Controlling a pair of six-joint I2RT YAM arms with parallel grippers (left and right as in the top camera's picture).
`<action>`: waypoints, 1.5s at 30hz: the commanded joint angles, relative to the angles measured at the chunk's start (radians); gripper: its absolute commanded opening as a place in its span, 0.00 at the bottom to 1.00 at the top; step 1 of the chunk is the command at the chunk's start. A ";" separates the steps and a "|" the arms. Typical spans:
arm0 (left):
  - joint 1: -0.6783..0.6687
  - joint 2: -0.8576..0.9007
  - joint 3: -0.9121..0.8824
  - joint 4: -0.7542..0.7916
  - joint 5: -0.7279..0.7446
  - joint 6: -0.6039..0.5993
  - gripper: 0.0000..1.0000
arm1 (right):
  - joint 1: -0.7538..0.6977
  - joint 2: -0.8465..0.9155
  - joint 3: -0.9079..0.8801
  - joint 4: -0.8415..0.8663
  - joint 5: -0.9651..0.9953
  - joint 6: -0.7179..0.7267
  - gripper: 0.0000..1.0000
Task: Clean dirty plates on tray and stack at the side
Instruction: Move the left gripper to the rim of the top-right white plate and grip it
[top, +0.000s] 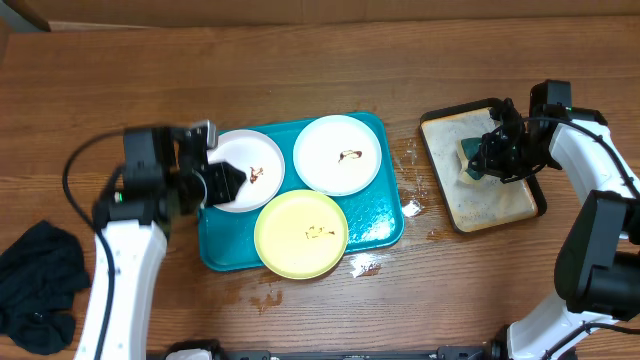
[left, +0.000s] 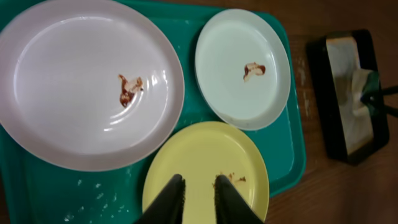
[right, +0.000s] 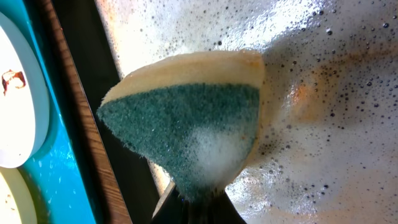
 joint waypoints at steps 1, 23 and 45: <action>-0.033 0.104 0.132 -0.042 -0.071 0.021 0.23 | 0.005 -0.030 0.026 0.002 -0.018 -0.003 0.04; -0.355 0.657 0.494 -0.048 -0.206 0.017 0.40 | 0.005 -0.030 0.026 -0.011 -0.037 -0.002 0.04; -0.334 0.761 0.579 -0.073 -0.412 -0.223 0.44 | 0.005 -0.030 0.026 -0.019 -0.037 -0.002 0.04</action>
